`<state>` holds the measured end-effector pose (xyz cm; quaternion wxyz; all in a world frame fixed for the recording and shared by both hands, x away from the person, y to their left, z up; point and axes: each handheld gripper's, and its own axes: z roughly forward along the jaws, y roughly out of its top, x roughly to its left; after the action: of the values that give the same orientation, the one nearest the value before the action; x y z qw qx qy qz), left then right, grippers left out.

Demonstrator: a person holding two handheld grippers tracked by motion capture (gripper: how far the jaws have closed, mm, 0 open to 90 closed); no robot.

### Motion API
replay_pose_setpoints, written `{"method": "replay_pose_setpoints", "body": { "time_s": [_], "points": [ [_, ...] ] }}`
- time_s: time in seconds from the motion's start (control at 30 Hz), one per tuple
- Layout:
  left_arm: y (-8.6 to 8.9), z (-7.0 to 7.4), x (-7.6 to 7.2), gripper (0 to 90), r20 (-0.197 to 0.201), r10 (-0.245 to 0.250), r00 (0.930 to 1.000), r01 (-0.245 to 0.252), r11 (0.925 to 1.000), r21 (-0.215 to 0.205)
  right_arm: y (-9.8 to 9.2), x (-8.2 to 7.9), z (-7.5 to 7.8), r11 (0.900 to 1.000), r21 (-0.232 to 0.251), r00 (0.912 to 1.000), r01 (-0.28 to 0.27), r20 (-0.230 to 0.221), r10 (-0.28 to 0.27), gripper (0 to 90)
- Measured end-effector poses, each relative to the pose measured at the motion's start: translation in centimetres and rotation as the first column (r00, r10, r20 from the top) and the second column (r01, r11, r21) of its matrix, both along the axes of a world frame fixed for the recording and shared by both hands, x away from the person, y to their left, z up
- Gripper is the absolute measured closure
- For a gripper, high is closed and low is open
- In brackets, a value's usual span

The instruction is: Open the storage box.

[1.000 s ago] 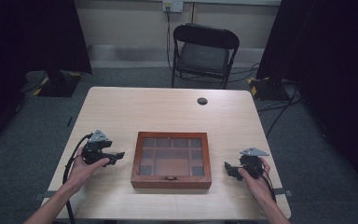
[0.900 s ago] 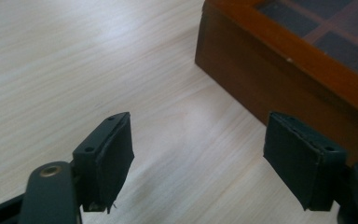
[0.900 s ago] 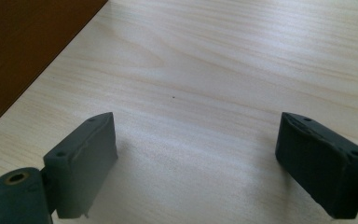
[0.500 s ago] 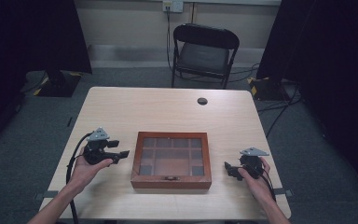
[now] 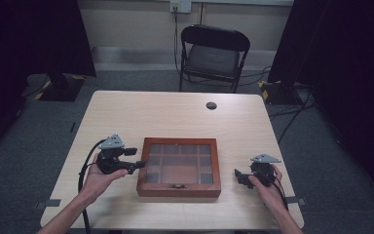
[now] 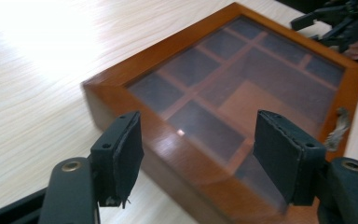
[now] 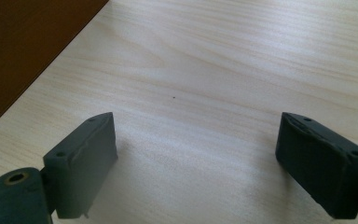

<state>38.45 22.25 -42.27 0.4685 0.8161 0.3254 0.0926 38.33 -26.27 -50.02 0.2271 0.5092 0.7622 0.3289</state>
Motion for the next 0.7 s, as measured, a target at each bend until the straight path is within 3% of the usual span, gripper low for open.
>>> {"method": "replay_pose_setpoints", "body": {
  "time_s": [0.4, 0.53, 0.7],
  "points": [
    [-2.9, 1.1, -0.9, 32.2, -0.037, -0.106, 0.9936, 0.104, 0.9927, -0.061, 0.0, 0.0, 0.0, 1.0, 0.0, 1.0, 0.0, 0.0, 0.0, 11.9],
    [-3.9, 1.5, -1.2, 34.6, -0.063, -0.156, 0.9857, 0.152, 0.9859, -0.071, 0.0, 0.0, 0.0, 1.0, 0.0, 1.0, 0.0, 0.0, 0.0, 11.9],
    [-5.0, 1.7, -1.6, 38.0, -0.065, -0.192, 0.9792, 0.188, 0.9798, -0.068, 0.0, 0.0, 0.0, 1.0, 0.0, 1.0, -0.002, 0.0, 0.002, 11.8]
  ]
}}
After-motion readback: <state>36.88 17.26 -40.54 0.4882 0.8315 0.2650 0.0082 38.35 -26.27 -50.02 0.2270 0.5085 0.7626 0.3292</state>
